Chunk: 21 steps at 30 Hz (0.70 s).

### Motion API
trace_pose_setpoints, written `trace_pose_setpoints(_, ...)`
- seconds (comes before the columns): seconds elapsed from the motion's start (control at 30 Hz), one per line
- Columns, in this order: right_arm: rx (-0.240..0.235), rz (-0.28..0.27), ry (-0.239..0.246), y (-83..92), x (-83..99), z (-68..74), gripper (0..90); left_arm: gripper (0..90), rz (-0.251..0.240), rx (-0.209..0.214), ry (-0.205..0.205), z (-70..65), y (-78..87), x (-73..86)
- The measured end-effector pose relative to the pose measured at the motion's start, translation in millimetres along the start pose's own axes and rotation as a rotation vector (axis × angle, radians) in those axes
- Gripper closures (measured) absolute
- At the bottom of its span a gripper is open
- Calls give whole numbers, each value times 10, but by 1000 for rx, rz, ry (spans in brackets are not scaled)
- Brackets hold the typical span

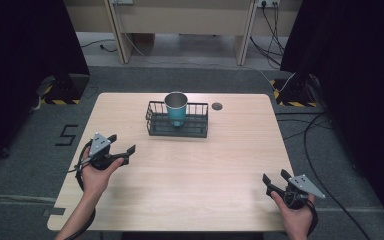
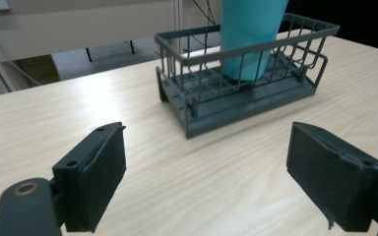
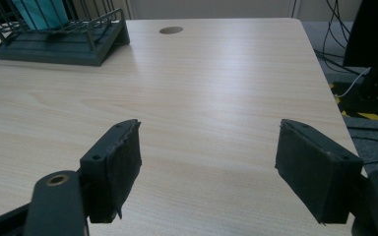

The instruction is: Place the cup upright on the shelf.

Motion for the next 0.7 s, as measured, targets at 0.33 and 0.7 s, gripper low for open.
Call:
trace_pose_setpoints(0.33, 4, 2, 0, -3, 7, -6, 260, 147, 12, -27, 49, 90, 271, 324)
trace_pose_setpoints(0.7, -2, 0, 4, -9, -7, 10, 260, 150, -2, -56, 71, 129, 355, 455)
Point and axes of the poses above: each handheld gripper's, and its own axes: y roughly backward along the jaws, x roughly out of its underside, z roughly to its left, the point moved 10 cm from there along -y, roughly forward along the jaws, and after that the axes turned 9 degrees about x, right-handed, at the moved point
